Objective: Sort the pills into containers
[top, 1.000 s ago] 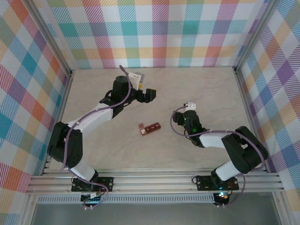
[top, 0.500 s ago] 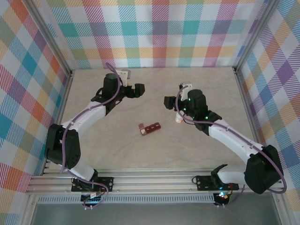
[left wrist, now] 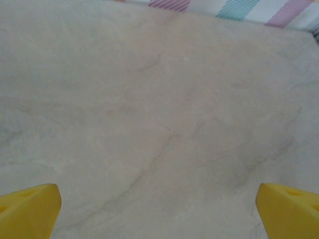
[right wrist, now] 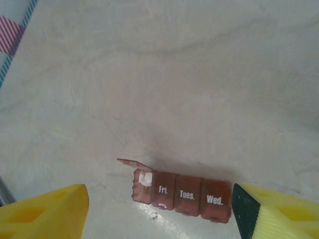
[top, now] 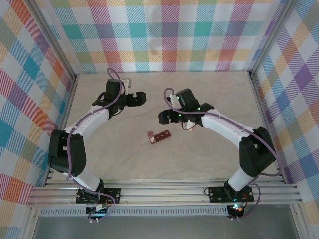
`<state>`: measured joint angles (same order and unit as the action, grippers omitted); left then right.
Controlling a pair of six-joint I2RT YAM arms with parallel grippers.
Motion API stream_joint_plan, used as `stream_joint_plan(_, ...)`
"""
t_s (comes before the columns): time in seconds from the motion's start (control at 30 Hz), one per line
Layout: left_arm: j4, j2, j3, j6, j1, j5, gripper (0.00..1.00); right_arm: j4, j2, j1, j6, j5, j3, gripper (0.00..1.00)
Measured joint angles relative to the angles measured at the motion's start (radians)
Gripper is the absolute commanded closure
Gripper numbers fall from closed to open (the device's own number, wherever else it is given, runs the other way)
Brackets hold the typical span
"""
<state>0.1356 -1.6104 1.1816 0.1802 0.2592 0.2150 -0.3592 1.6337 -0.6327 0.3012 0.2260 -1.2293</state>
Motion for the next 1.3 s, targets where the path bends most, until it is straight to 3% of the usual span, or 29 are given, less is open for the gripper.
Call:
stream_joint_plan(0.27,0.056,-0.023,-0.003,0.014,0.0,0.0,0.0,-0.137,0.156,-0.038,-0.036,-0.028,-0.13,0.25)
stream_joint_plan(0.3,0.062,-0.027,-0.004,0.014,0.0,0.0,0.03,-0.152,0.174,-0.039,-0.043,-0.035,-0.136,0.25)
stream_joint_plan(0.37,0.076,-0.035,-0.004,0.016,0.0,0.002,0.23,-0.172,0.203,-0.04,-0.055,-0.045,-0.142,0.25)
stream_joint_plan(0.47,0.084,-0.051,-0.007,0.021,-0.002,0.012,0.69,-0.201,0.232,-0.041,-0.067,-0.061,-0.143,0.25)
stream_joint_plan(0.57,0.092,-0.067,-0.007,0.022,-0.004,0.037,1.0,-0.22,0.247,-0.043,-0.08,-0.07,-0.143,0.25)
stream_joint_plan(0.93,0.1,-0.079,-0.037,0.018,-0.006,0.14,1.0,-0.238,0.291,-0.05,-0.101,-0.099,-0.155,0.27)
stream_joint_plan(1.3,0.115,-0.079,-0.08,0.018,0.014,0.163,1.0,-0.237,0.335,-0.05,-0.101,-0.106,-0.161,0.31)
